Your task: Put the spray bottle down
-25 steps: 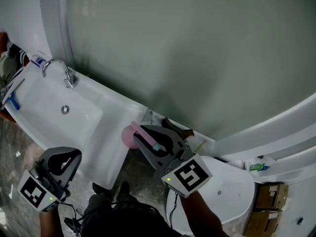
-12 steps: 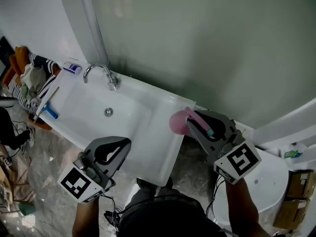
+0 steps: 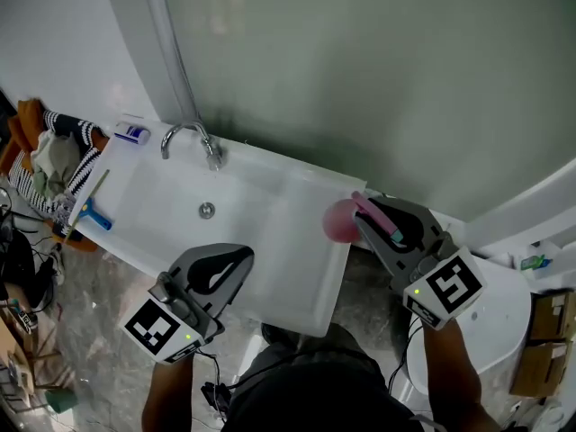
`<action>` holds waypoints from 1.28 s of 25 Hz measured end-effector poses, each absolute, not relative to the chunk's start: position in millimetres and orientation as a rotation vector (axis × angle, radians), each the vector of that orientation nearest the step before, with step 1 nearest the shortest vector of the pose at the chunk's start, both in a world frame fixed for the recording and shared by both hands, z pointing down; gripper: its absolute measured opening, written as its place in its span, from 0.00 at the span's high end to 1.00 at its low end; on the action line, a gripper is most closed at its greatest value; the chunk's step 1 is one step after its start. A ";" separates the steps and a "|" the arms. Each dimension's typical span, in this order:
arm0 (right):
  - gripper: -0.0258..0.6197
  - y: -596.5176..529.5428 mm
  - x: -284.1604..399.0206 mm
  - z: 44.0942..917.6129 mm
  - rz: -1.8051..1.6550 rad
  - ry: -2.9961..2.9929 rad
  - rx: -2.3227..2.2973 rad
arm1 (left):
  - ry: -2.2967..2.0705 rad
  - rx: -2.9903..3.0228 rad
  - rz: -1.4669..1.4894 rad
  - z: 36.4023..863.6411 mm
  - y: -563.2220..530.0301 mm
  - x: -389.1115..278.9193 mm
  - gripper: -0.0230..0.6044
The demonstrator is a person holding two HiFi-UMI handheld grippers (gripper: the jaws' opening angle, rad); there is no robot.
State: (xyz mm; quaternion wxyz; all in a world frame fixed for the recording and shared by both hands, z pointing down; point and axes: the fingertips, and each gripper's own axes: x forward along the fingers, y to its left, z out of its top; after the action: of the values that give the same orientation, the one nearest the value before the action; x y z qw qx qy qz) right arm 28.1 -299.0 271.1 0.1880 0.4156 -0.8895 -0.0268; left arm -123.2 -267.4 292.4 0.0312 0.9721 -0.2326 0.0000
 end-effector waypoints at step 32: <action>0.82 -405.5 62.1 314.6 0.038 -2.630 0.957 | -0.901 2.875 0.155 313.9 -343.8 -70.6 0.95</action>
State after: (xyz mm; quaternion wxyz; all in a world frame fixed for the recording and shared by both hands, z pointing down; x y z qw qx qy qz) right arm 62.1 -405.5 314.6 0.1703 0.3369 -0.9259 0.0132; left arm -70.6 -343.8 313.9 0.0624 0.9511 -0.2981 0.0513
